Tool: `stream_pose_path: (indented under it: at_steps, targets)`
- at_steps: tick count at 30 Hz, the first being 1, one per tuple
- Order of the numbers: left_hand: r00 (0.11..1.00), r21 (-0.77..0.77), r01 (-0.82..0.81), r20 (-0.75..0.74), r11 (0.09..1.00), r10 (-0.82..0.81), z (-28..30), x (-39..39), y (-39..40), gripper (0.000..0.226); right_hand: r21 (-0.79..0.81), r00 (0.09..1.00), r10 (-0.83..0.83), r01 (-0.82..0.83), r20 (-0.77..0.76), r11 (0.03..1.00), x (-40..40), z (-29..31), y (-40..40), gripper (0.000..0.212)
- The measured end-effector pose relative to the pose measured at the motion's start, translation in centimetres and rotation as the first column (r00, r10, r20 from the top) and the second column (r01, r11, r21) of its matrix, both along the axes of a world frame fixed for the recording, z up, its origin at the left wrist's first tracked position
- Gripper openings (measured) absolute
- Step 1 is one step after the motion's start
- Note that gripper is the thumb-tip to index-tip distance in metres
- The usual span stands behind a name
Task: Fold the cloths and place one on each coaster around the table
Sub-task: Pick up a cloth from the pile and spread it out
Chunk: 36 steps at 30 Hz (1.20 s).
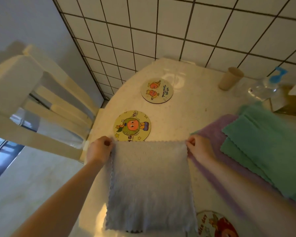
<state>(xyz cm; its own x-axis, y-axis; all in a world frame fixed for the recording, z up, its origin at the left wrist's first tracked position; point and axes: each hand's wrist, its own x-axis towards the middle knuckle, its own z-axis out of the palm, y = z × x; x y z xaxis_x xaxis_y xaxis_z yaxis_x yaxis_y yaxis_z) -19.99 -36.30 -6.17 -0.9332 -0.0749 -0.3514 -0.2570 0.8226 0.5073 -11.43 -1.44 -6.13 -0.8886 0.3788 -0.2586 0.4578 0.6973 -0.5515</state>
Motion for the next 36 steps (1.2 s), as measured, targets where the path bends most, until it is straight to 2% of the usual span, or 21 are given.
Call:
stream_pose_path:
  at_steps: [2,4,6,8,10,12,15,17,20,22,24,25,27,30,32,34,35,36]
  targets:
    - [0.986,-0.064,0.088,-0.133,0.994,-0.096,0.4,1.4,0.1,0.025,0.063,0.998,0.012,-0.008,-0.063,0.998,1.1,1.1,-0.4,0.004]
    - [0.928,-0.124,0.266,-0.237,0.956,-0.289,0.6,3.6,0.1,0.036,0.088,0.990,0.108,-0.100,-0.087,0.991,3.2,2.0,-1.5,0.008]
    - [0.831,-0.161,0.468,-0.253,0.869,-0.495,0.3,6.5,-0.1,0.036,0.096,0.964,0.266,-0.262,-0.031,0.960,6.5,2.6,-3.2,0.014]
    - [0.697,-0.192,0.636,-0.272,0.748,-0.663,-0.6,9.7,-0.6,0.029,0.107,0.919,0.394,-0.394,0.023,0.913,10.2,2.8,-5.2,0.016]
    - [0.613,-0.172,0.721,-0.295,0.672,-0.733,-1.2,12.8,-1.0,0.027,0.110,0.887,0.459,-0.461,0.052,0.880,13.8,2.2,-6.6,0.018]
    - [0.571,-0.127,0.765,-0.320,0.631,-0.756,-1.2,16.0,-1.4,0.027,0.132,0.862,0.501,-0.507,0.080,0.851,17.2,2.1,-7.9,0.015]
    - [0.568,-0.084,0.784,-0.305,0.616,-0.764,-2.2,19.2,-2.1,0.023,0.245,0.804,0.589,-0.589,0.079,0.770,20.5,0.9,-8.3,0.007]
    - [0.549,-0.157,0.781,-0.290,0.605,-0.784,-2.5,21.2,-3.4,0.032,0.298,0.762,0.638,-0.639,0.113,0.710,22.6,0.3,-8.6,0.011]
    - [0.505,-0.252,0.781,-0.281,0.571,-0.816,-2.4,22.4,-5.0,0.040,0.379,0.771,0.626,-0.616,0.113,0.690,23.7,-0.2,-8.7,0.022]
    - [0.485,-0.291,0.766,-0.325,0.574,-0.812,-2.2,22.4,-5.8,0.037,0.431,0.765,0.628,-0.619,0.142,0.657,23.7,-0.4,-9.0,0.025]
    - [0.477,-0.311,0.741,-0.380,0.595,-0.793,-2.1,22.0,-6.6,0.024,0.449,0.760,0.625,-0.628,0.177,0.636,23.5,-0.5,-9.2,0.035]
    - [0.468,-0.332,0.731,-0.392,0.596,-0.792,-2.1,21.7,-6.9,0.020,0.462,0.764,0.619,-0.622,0.183,0.632,23.4,-0.6,-9.2,0.040]
    - [0.469,-0.346,0.739,-0.353,0.579,-0.809,-1.8,21.6,-7.4,0.037,0.462,0.769,0.613,-0.617,0.182,0.637,23.2,-0.6,-9.3,0.041]
    - [0.475,-0.355,0.753,-0.288,0.554,-0.831,-1.3,21.6,-7.5,0.048,0.450,0.780,0.604,-0.604,0.164,0.658,23.5,-1.1,-9.5,0.028]
    - [0.474,-0.369,0.751,-0.278,0.548,-0.836,-1.5,21.5,-7.3,0.045,0.448,0.796,0.587,-0.583,0.147,0.678,23.8,-1.4,-9.4,0.028]
    - [0.444,-0.395,0.732,-0.341,0.555,-0.829,-1.7,21.5,-7.1,0.025,0.451,0.797,0.583,-0.584,0.161,0.675,23.7,-1.2,-9.4,0.037]
    - [0.456,-0.383,0.728,-0.351,0.569,-0.818,-1.6,21.5,-7.0,0.018,0.451,0.788,0.592,-0.597,0.172,0.664,23.5,-1.2,-9.3,0.039]
    - [0.498,-0.343,0.729,-0.329,0.593,-0.802,-1.3,21.5,-6.8,0.025,0.457,0.777,0.601,-0.609,0.184,0.648,23.3,-1.0,-9.4,0.039]
